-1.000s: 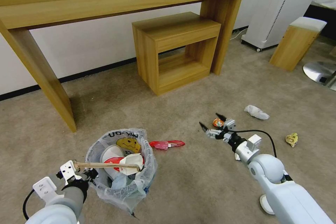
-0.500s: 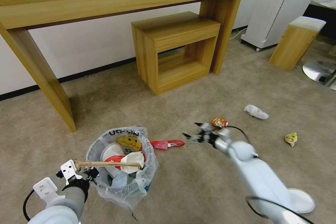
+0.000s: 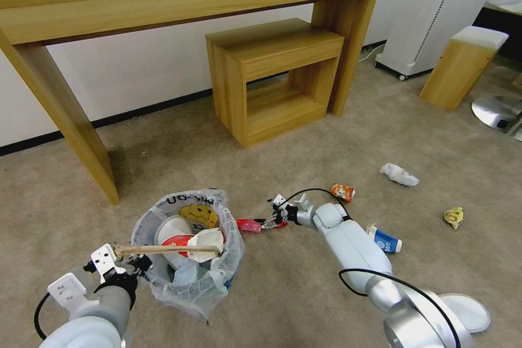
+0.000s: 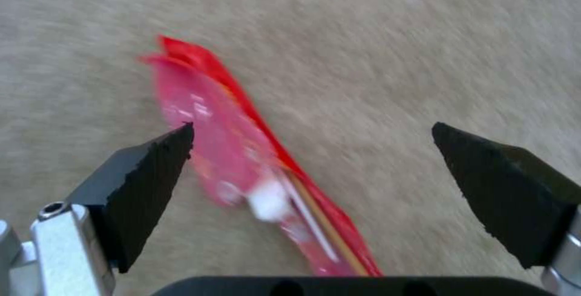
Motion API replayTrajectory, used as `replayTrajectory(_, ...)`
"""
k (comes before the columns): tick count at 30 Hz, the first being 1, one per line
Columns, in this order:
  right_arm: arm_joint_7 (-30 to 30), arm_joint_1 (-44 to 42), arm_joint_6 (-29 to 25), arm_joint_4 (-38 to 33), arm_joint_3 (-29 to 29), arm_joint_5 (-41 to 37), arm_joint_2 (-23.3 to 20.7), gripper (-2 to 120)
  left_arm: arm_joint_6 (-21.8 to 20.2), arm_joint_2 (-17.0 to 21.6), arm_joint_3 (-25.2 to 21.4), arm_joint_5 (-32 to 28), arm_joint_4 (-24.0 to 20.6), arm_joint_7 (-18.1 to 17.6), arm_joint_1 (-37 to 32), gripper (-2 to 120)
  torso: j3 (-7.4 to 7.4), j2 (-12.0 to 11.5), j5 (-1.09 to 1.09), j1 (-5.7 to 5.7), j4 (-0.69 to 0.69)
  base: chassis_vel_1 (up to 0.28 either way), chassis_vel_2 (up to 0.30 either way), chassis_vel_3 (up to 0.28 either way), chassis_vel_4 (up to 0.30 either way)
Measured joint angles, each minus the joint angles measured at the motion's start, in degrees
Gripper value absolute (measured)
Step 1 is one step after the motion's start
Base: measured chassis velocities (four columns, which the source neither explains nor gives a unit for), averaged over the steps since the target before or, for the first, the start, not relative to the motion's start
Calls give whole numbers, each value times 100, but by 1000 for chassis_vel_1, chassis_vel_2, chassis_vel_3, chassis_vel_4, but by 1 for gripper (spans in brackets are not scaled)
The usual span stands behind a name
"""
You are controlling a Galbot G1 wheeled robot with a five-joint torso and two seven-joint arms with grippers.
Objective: Pick up the trash bin and place the garbage on the floor into it.
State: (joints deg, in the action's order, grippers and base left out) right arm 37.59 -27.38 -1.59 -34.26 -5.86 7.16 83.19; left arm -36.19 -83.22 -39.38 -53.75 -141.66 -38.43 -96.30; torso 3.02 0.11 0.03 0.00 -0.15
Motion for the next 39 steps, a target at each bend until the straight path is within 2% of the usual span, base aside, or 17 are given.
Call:
replayTrajectory(2,-203,16,128,133,-1,-45,42,100,1,-15,35,16,-55,9,-5,0,0,0,1,0,0,0,0,0,0)
replayTrajectory(17,-293,73,144,594,-114,295,240,99,8,-52,101,144,-162,83,-94,0,0,0,1,0,0,0,0,0,0)
replayTrajectory(22,-295,131,105,757,-189,465,305,80,20,-36,91,148,-162,87,-130,0,0,0,1,0,1,0,0,0,0)
replayTrajectory(23,-295,131,105,757,-189,465,305,80,20,-36,91,148,-162,87,-130,0,0,0,1,0,1,0,0,0,0)
replayTrajectory(25,-295,142,96,803,-201,530,316,68,24,-22,76,147,-163,88,-125,0,0,0,1,0,1,0,0,0,0)
replayTrajectory(27,-299,144,96,812,-202,547,318,67,25,-21,76,146,-162,89,-122,0,0,0,1,0,1,0,0,0,0)
replayTrajectory(30,-346,153,97,851,-221,584,321,50,29,-20,78,143,-162,95,-112,0,0,0,1,0,1,0,0,0,0)
replayTrajectory(32,-353,153,97,858,-224,584,319,46,31,-20,79,143,-163,97,-110,0,0,0,1,0,0,0,0,0,0)
replayTrajectory(33,-357,153,97,865,-227,584,314,39,33,-17,78,143,-162,99,-108,0,0,0,1,0,0,0,0,0,0)
replayTrajectory(37,-367,154,94,899,-255,605,312,28,38,-5,72,143,-158,101,-101,0,0,0,1,0,0,0,0,0,0)
replayTrajectory(39,-381,170,93,931,-289,636,314,18,40,2,69,143,-151,102,-99,0,0,0,1,0,0,0,0,0,0)
